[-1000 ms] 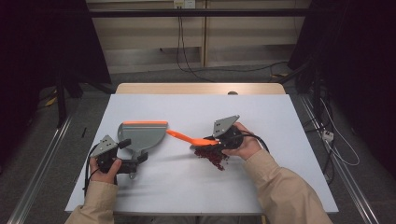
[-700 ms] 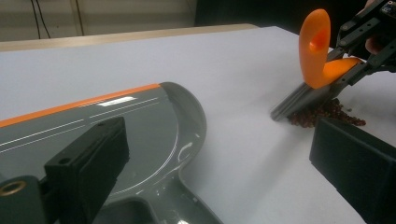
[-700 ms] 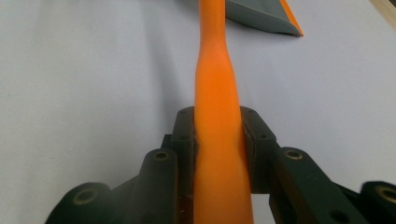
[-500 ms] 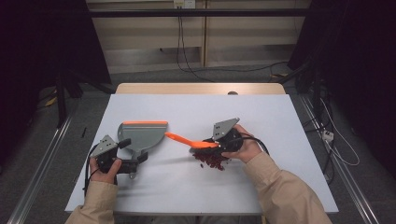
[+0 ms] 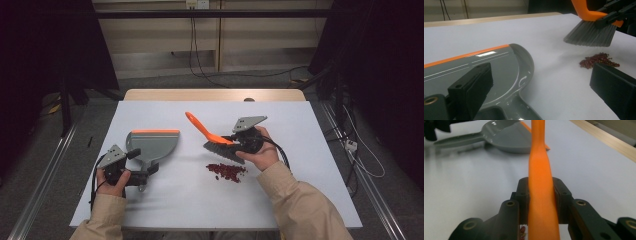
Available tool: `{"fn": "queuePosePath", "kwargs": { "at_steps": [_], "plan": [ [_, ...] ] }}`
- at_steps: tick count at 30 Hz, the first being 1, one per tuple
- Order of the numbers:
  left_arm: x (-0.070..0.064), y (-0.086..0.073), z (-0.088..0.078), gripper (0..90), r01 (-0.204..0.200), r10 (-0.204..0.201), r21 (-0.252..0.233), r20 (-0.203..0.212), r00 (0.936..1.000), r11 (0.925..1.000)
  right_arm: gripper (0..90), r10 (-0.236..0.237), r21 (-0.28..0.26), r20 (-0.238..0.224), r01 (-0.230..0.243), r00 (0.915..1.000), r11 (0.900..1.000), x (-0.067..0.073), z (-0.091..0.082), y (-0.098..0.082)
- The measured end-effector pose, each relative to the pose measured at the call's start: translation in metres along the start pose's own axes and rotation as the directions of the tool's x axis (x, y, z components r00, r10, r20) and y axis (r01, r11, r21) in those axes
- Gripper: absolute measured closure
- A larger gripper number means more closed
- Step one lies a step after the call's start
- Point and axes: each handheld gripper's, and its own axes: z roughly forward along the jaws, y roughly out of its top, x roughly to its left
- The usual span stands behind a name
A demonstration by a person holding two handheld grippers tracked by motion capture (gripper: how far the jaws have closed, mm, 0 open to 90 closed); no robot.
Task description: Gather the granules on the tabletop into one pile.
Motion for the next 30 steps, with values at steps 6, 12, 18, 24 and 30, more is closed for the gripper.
{"fn": "queuePosePath", "kwargs": {
  "at_steps": [6, 12, 18, 24, 30],
  "plan": [
    [0.0, 0.0, 0.001, 4.5, 0.001, -0.001, 0.001, 0.001, 1.0, 1.0, 71.4, 0.217, -0.048, 0.076, -0.214, 0.9731, 0.976, 0.003, 0.002, 0.001],
    [0.0, 0.0, 0.001, 4.5, 0.002, -0.002, 0.001, 0.003, 1.0, 1.0, 71.4, 0.367, -0.098, 0.098, -0.358, 0.925, 0.929, 0.008, 0.008, 0.003],
    [0.001, -0.001, 0.0, 4.5, 0.0, 0.0, 0.005, 0.002, 1.0, 1.0, 71.3, 0.406, -0.097, 0.083, -0.398, 0.9099, 0.912, 0.013, 0.016, 0.005],
    [0.0, -0.001, 0.001, 4.5, 0.0, 0.0, 0.003, 0.002, 1.0, 1.0, 71.4, 0.446, -0.097, 0.08, -0.439, 0.8912, 0.893, 0.018, 0.021, 0.008],
    [0.0, -0.001, 0.001, 4.5, 0.0, 0.0, 0.005, 0.001, 1.0, 1.0, 71.4, 0.498, -0.111, 0.068, -0.489, 0.8646, 0.865, 0.026, 0.027, 0.01]
  ]
}}
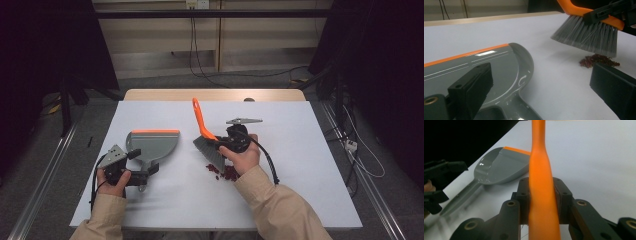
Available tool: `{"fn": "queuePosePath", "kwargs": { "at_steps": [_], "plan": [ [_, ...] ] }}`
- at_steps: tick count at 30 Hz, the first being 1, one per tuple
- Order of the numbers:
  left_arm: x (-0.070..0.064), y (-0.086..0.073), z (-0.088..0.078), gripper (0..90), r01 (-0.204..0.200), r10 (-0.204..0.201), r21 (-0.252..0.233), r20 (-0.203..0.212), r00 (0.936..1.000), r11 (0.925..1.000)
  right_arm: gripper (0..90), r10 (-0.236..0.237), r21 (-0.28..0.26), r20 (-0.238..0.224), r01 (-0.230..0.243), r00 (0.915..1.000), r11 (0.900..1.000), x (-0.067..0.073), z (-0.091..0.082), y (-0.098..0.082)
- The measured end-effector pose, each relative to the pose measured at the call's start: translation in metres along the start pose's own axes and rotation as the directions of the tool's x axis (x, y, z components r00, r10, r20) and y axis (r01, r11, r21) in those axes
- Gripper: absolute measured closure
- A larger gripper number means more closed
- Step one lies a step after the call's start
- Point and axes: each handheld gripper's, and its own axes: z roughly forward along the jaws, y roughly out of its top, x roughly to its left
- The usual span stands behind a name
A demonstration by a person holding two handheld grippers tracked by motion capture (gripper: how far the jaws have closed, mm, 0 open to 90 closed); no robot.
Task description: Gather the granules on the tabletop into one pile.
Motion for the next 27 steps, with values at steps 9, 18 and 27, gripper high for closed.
{"fn": "queuePosePath", "kwargs": {
  "at_steps": [9, 18, 27],
  "plan": [
    [0.001, 0.0, -0.002, 4.5, -0.003, 0.003, -0.003, -0.002, 1.0, 1.0, 71.4, 0.053, -0.01, -0.011, -0.053, 0.9985, 0.999, 0.015, 0.018, -0.005],
    [0.001, 0.001, -0.003, 4.5, -0.002, 0.002, -0.008, -0.004, 1.0, 1.0, 71.4, 0.087, 0.045, 0.047, -0.089, 0.9951, 0.995, 0.018, 0.041, -0.018],
    [0.0, 0.001, -0.002, 4.5, -0.009, 0.009, -0.005, -0.003, 1.0, 0.9999, 71.4, 0.131, 0.039, 0.123, -0.137, 0.9836, 0.99, 0.007, 0.024, -0.028]
  ]
}}
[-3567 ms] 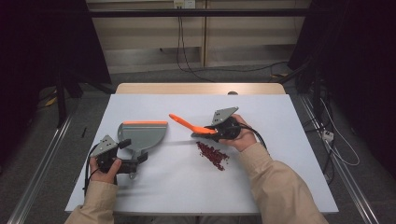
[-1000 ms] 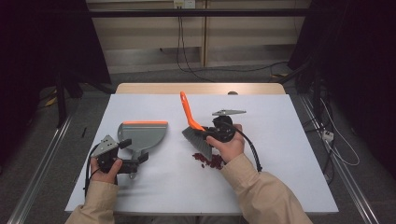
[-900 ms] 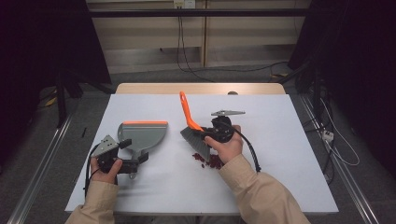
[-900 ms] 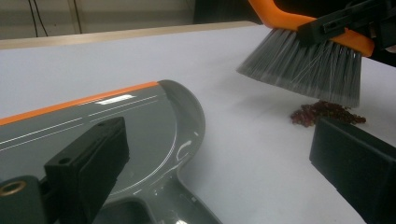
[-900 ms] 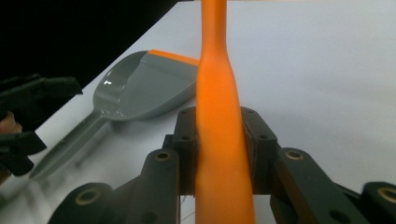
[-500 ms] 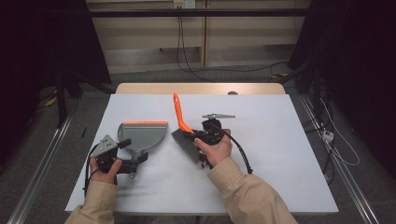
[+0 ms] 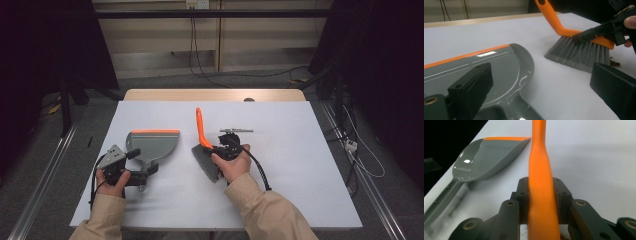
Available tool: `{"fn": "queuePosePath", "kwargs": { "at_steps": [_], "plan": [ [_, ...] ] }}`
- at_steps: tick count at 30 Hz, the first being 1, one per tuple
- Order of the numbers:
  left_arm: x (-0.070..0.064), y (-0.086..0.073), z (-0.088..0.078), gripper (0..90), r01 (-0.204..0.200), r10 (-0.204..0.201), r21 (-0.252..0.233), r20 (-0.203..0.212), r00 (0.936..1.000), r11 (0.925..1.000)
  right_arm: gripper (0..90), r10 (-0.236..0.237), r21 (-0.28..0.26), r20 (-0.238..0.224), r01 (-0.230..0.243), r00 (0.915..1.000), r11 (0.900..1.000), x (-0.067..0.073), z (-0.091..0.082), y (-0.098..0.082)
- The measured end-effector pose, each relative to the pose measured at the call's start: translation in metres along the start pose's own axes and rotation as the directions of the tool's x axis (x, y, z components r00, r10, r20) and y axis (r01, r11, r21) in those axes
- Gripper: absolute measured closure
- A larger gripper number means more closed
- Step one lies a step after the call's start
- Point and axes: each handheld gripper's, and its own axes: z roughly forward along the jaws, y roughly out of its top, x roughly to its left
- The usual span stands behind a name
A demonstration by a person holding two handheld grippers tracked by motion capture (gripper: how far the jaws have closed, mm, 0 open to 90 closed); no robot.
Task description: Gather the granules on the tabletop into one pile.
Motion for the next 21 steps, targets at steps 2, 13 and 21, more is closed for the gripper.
{"fn": "queuePosePath", "kwargs": {
  "at_steps": [2, 13, 21],
  "plan": [
    [0.0, 0.0, 0.0, 4.5, 0.002, -0.002, 0.0, -0.001, 1.0, 1.0, 71.4, -0.001, 0.0, 0.007, 0.001, 1.0, 1.0, -0.003, -0.005, -0.002],
    [-0.004, 0.002, 0.0, 4.4, -0.016, 0.016, 0.007, -0.011, 0.9998, 0.9998, 71.3, 0.004, -0.002, 0.033, -0.004, 0.9994, 1.0, -0.017, -0.022, -0.005],
    [-0.005, 0.004, 0.0, 4.5, -0.019, 0.02, 0.019, -0.022, 0.9996, 0.9996, 71.4, 0.011, -0.003, 0.036, -0.011, 0.9993, 1.0, -0.025, -0.029, -0.002]
  ]
}}
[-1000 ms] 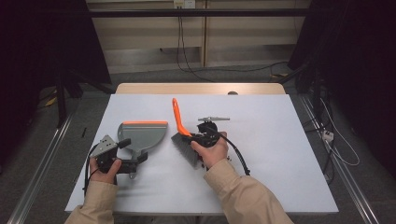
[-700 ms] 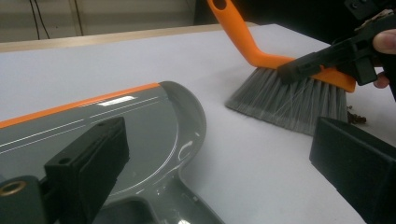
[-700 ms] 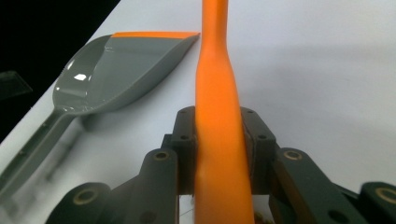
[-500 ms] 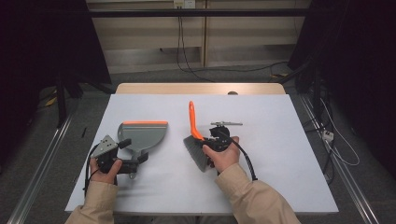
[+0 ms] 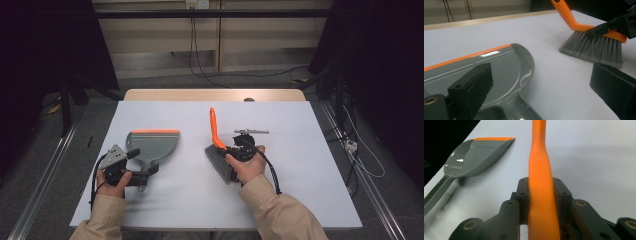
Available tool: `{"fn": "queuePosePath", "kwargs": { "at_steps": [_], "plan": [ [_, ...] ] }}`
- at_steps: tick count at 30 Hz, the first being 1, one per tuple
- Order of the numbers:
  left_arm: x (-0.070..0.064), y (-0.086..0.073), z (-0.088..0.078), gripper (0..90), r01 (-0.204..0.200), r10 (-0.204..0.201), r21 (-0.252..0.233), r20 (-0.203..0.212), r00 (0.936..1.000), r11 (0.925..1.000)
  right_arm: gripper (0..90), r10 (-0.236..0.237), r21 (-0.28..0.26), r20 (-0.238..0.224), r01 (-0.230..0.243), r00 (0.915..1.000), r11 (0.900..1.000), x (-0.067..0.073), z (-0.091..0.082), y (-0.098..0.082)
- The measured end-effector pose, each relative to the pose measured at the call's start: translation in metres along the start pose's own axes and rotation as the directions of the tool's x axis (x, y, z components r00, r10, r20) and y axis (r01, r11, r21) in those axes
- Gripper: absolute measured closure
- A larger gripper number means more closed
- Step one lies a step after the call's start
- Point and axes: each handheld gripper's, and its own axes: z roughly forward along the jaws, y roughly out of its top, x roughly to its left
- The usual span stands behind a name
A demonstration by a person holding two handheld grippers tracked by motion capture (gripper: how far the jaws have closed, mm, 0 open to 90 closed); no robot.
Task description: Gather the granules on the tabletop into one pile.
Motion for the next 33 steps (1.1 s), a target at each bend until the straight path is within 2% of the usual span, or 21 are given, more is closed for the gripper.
{"fn": "queuePosePath", "kwargs": {
  "at_steps": [6, 9, 13, 17, 21, 26, 33],
  "plan": [
    [-0.001, 0.004, -0.001, 4.4, 0.001, -0.001, 0.006, -0.008, 1.0, 1.0, 71.4, 0.011, -0.027, -0.052, -0.012, 0.9986, 1.0, 0.004, -0.005, 0.007],
    [-0.001, 0.005, -0.001, 4.5, 0.011, -0.011, 0.025, -0.015, 0.9998, 0.9996, 71.4, 0.001, -0.047, -0.07, -0.005, 0.9975, 0.999, 0.008, -0.008, 0.014],
    [-0.002, 0.003, 0.001, 4.7, 0.031, -0.029, 0.064, -0.027, 0.9992, 0.9975, 71.4, 0.0, -0.063, -0.074, -0.004, 0.9972, 0.998, 0.007, -0.009, 0.023],
    [-0.003, 0.003, 0.003, 5.2, 0.025, -0.024, 0.084, -0.018, 0.9995, 0.9962, 71.4, -0.015, -0.074, -0.069, 0.009, 0.9975, 0.997, 0.003, -0.011, 0.032],
    [-0.002, 0.002, 0.002, 5.4, 0.039, -0.038, 0.082, -0.015, 0.9992, 0.9959, 71.4, -0.05, -0.08, -0.04, 0.047, 0.9979, 0.996, -0.001, -0.015, 0.037],
    [-0.001, 0.001, 0.001, 5.4, 0.032, -0.031, 0.086, -0.016, 0.9994, 0.9958, 71.4, -0.091, -0.079, 0.015, 0.092, 0.9957, 0.993, -0.009, -0.022, 0.035],
    [-0.003, 0.001, 0.002, 5.4, 0.026, -0.025, 0.089, -0.011, 0.9996, 0.9957, 71.4, -0.131, -0.071, 0.1, 0.138, 0.9864, 0.988, -0.028, -0.036, 0.024]
  ]
}}
